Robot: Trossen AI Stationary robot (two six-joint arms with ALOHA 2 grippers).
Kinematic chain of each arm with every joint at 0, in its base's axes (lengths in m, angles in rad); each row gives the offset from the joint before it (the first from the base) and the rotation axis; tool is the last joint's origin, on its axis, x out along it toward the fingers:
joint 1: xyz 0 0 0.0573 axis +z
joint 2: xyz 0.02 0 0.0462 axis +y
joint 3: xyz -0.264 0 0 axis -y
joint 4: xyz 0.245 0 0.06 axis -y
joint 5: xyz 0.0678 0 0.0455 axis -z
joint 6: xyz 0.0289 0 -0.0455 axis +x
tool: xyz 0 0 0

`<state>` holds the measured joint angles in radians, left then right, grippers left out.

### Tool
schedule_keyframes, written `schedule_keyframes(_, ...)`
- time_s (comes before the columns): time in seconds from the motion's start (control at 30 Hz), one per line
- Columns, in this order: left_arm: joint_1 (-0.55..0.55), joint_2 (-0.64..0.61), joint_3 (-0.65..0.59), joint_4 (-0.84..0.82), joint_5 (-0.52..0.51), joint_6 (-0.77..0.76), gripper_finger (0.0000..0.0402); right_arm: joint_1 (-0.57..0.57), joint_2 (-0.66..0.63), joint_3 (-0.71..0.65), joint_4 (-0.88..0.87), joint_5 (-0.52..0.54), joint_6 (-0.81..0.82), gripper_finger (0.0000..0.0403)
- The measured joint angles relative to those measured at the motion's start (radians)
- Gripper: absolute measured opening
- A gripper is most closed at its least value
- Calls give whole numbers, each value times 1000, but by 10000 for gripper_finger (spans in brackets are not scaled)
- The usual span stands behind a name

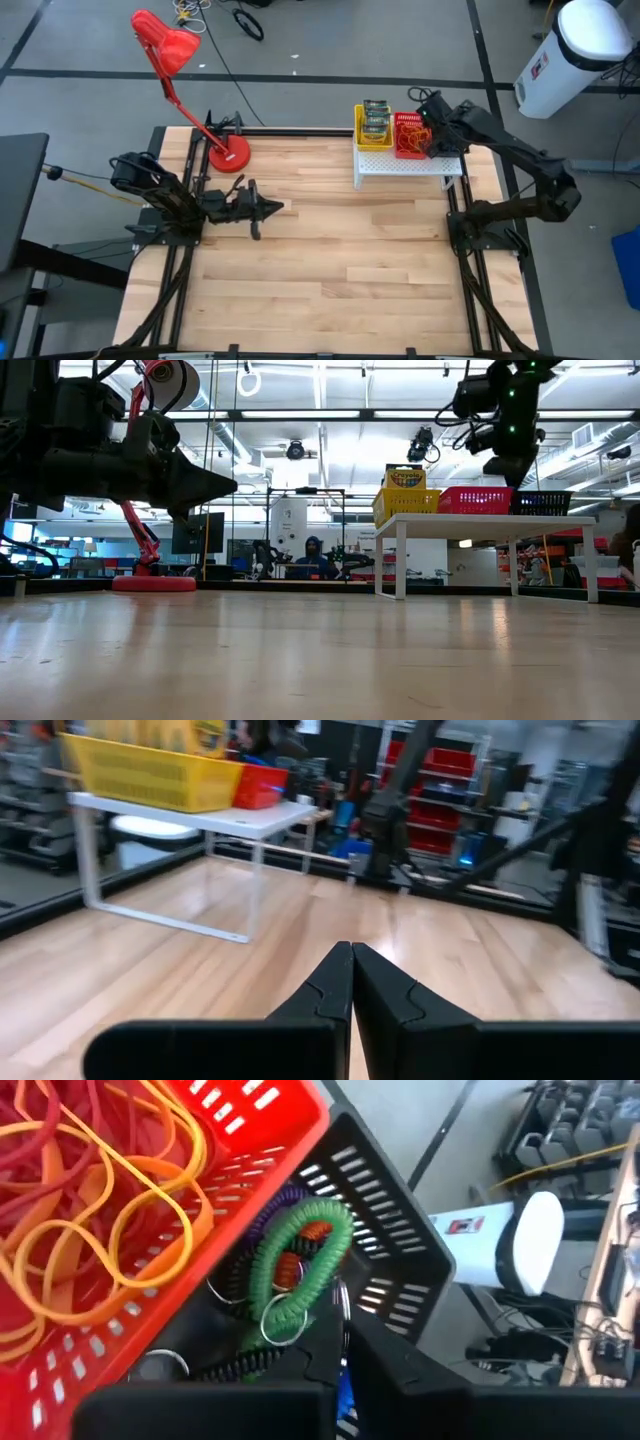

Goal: Pick & Place Office Desk Supplies
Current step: Put the blue spring keychain on the black basket, then return to Home Position

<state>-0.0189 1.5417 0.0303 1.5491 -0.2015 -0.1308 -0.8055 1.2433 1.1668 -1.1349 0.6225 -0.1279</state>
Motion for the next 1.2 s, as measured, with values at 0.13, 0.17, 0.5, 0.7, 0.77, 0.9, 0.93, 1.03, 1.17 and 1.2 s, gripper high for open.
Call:
schedule_keyframes(0.13,1,-26,-23,18,-55,22,7,2,-1,-30,30,53,8,56)
schedule_keyframes(0.17,5,-40,-25,16,-67,38,5,5,-1,-30,27,68,16,69)
schedule_keyframes(0.5,8,-228,-25,-121,-79,102,4,68,-102,-29,27,113,32,164)
schedule_keyframes(0.7,8,-380,-25,-230,-81,150,4,163,-231,-37,81,82,88,118)
schedule_keyframes(0.77,8,-436,-25,-268,-93,174,5,207,-279,-67,150,45,96,83)
schedule_keyframes(0.9,8,-561,-25,-371,-98,201,6,297,-363,-179,364,-39,93,12)
schedule_keyframes(0.93,8,-591,-25,-400,-98,204,6,317,-380,-212,424,-56,89,8)
schedule_keyframes(1.03,8,-685,-25,-480,-98,207,6,370,-415,-313,590,-110,94,14)
schedule_keyframes(1.17,7,-805,-25,-598,-101,209,7,439,-436,-448,849,-210,114,5)
schedule_keyframes(1.2,7,-835,-25,-629,-109,210,7,458,-436,-489,935,-241,113,4)
